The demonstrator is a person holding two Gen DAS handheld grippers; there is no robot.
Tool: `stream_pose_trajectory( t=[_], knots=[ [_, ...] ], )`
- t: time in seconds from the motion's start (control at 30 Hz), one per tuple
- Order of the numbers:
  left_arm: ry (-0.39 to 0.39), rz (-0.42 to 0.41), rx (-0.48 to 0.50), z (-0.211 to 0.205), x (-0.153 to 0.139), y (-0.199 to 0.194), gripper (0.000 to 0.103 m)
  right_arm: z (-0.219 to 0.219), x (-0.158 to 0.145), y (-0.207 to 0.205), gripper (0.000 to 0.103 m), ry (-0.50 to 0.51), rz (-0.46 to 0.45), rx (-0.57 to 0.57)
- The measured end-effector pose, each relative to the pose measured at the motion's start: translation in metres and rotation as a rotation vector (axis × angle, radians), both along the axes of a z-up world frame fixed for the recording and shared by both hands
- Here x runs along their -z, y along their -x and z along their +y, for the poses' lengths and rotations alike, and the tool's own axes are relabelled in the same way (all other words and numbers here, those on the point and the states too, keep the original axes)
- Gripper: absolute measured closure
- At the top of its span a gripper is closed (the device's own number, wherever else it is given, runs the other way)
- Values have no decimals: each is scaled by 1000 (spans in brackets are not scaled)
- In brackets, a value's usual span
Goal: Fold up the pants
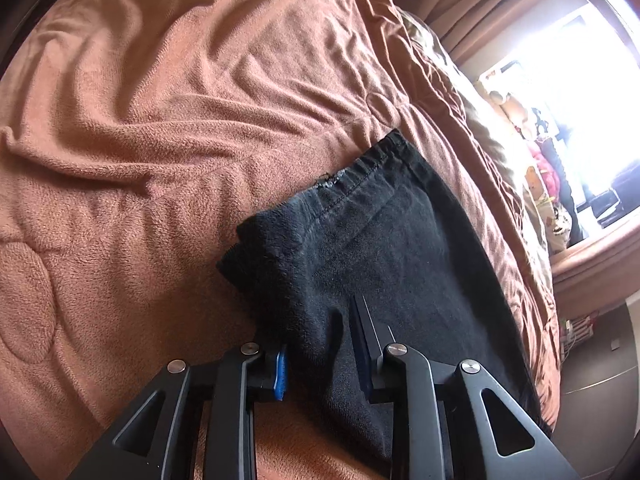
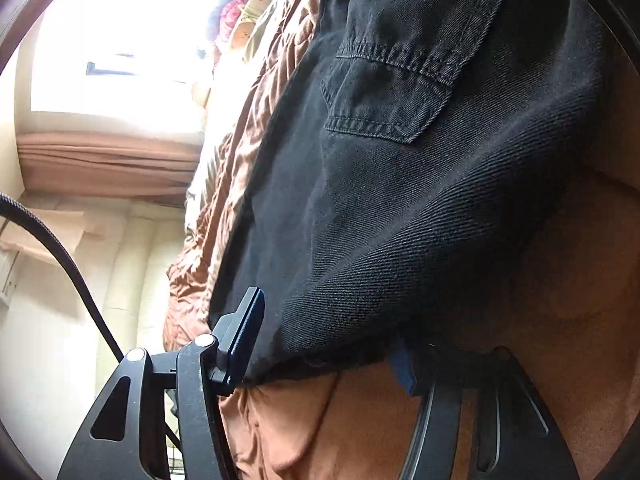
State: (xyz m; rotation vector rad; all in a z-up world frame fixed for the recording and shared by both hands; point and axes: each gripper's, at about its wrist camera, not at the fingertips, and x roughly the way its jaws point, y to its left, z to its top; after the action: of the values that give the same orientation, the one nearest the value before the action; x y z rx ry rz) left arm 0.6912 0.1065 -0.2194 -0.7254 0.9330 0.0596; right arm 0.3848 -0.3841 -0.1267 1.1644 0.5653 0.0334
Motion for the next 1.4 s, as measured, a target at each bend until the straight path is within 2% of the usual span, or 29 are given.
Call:
stream_pose_trajectory(
  t=[0.03,0.07,0.1,0.13,0.17,0.23,0.33,0.4,0.5,0.77,1.0,1.4],
  knots=[
    [-24,4,-3,-1,0,-1,78,0,-1,-3,47,0,-2,-4],
    [-37,-1,-14,0,0,0,88,-1,-2,-5,47,-2,-5,-2],
    [-31,-7,-27,2,-1,1,93,-1,-2,-7,53,3,-4,7],
    [-16,-15,-37,4,-1,2,96,-2,-1,-7,72,12,8,21],
    [-11,-19,-42,4,-3,3,98,-4,-3,-8,82,17,15,33],
    [-37,-26,-33,2,-10,3,98,-5,-10,-4,87,9,-4,47],
    [-51,-55,-26,0,-25,7,98,1,-24,0,89,69,-23,45],
    [-40,-75,-32,1,-35,12,98,4,-33,7,89,75,-42,44],
    [-63,-90,-31,-1,-48,20,99,9,-46,18,90,104,-70,41],
    [-46,-104,-58,13,-63,66,99,9,-56,54,90,95,-105,25],
    [-26,-99,-79,30,-57,114,99,13,-53,84,90,95,-124,-8],
    [1,-102,-113,60,-53,182,99,22,-63,98,90,89,-122,-25]
  ],
)
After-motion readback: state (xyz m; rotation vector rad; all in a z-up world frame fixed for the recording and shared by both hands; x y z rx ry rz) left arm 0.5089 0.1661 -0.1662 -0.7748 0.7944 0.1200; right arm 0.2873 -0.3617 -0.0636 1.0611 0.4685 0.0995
